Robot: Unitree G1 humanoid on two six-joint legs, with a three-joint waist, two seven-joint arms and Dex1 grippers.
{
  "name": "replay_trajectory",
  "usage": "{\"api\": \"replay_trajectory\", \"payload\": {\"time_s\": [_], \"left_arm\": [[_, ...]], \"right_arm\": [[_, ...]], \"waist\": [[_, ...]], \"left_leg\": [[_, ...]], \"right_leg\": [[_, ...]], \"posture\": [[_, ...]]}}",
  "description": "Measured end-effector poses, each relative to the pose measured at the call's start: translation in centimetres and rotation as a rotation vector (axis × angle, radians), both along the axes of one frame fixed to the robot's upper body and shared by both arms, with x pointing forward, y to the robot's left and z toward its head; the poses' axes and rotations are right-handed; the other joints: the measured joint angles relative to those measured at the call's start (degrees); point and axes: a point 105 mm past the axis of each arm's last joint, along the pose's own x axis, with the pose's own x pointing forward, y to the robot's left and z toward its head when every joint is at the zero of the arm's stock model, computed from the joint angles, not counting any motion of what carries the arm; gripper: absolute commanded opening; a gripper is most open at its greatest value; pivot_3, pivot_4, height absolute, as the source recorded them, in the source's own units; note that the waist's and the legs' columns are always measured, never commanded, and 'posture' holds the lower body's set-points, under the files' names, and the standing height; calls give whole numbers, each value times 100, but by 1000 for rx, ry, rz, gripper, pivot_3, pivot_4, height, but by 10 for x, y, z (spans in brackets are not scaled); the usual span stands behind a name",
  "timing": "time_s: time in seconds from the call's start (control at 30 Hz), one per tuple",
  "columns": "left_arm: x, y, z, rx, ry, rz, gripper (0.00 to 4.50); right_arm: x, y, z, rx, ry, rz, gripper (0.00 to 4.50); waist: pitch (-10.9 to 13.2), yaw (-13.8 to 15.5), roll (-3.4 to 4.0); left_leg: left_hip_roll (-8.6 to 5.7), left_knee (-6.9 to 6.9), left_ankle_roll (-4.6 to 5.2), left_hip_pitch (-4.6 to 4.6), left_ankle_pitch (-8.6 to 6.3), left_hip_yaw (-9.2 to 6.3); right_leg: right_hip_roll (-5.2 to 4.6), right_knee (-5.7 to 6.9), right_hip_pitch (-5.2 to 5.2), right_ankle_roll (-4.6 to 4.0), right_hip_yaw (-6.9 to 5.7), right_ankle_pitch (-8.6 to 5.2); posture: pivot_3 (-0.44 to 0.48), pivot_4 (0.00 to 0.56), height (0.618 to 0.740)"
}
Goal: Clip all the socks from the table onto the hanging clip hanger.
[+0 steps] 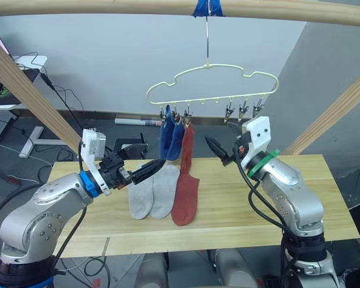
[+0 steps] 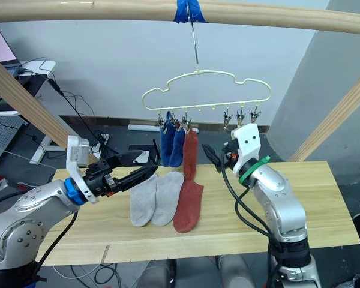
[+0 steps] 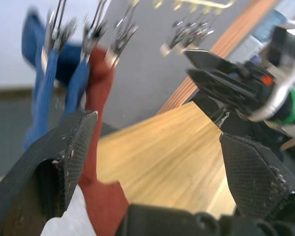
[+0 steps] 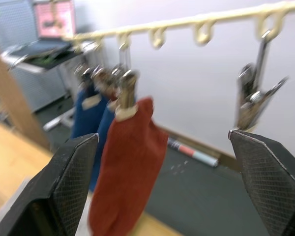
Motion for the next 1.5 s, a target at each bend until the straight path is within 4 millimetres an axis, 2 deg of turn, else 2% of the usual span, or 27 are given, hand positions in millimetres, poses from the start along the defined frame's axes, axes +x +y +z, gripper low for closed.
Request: {"api": "replay_trajectory", "payload": {"time_s": [0.07, 0.17, 0.27, 0.4, 1.07, 1.33, 1.5], "left_arm": [[-2, -2, 1, 25, -44, -30, 4500], [-7, -4, 2, 52, -94, -61, 4500], [-13, -7, 2, 57, -127, -73, 4500], [-16, -10, -1, 47, -120, -71, 4500], [-10, -9, 7, 40, -191, -23, 4500], [-8, -9, 10, 39, -203, -20, 4500], [-7, -9, 11, 30, -209, -16, 4500]], "right_arm": [[1, 1, 4, 4, -19, -17, 4291], [8, 0, 4, 26, -22, -63, 3629], [16, -1, 5, 25, -30, -104, 3629], [18, -2, 8, 29, -41, -123, 3629], [23, -11, 3, 36, -12, -184, 3629], [26, -6, 8, 39, -27, -166, 3629], [29, 8, 14, 62, -35, -127, 3629]], "waist": [[0, 5, 0], [0, -8, 0], [0, 0, 0], [-1, 3, -1], [-1, 6, -1], [-2, 5, -1], [-2, 3, -1]], "left_leg": [[0, -1, 0, -1, -1, 0], [2, -2, 1, -1, -1, 1], [3, 0, 1, -1, 0, 0], [3, 1, 1, -1, 0, -1], [3, 4, 2, 1, 0, -3], [3, 6, 2, 2, 1, -5], [4, 7, 2, 4, 1, -6]], "right_leg": [[0, -1, 0, -13, -1, 8], [0, -1, -2, -15, -1, 8], [0, 3, -2, -15, -3, 9], [0, 4, 0, -14, -3, 9], [0, 14, 1, -15, -6, 11], [0, 17, 2, -16, -8, 11], [1, 28, 1, -16, -9, 11]], "posture": [[-43, 225, 740], [-40, 223, 740], [-37, 220, 740], [-31, 215, 740], [-33, 216, 740], [-34, 217, 740], [-27, 223, 740]]}}
